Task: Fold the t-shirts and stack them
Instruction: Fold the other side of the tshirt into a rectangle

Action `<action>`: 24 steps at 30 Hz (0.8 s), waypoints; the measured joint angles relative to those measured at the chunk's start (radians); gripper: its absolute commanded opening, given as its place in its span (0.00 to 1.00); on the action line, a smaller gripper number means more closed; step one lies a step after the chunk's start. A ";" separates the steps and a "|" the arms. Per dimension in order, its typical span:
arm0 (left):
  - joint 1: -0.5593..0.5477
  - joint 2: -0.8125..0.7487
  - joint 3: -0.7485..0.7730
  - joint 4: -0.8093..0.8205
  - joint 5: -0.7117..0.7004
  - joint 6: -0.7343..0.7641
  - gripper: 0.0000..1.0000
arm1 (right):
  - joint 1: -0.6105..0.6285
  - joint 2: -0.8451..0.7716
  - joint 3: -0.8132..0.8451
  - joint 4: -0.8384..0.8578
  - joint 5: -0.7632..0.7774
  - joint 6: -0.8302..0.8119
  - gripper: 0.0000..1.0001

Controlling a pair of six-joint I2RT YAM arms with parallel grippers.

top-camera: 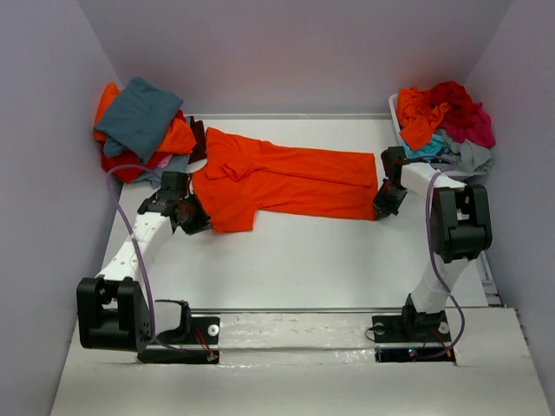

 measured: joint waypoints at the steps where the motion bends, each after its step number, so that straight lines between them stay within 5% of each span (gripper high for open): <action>1: 0.000 -0.003 0.000 0.000 0.000 0.000 0.06 | 0.000 -0.002 -0.002 0.000 -0.001 0.000 0.07; 24: 0.000 -0.070 -0.013 -0.030 0.000 0.000 0.06 | 0.016 -0.038 -0.050 -0.001 -0.018 0.001 0.07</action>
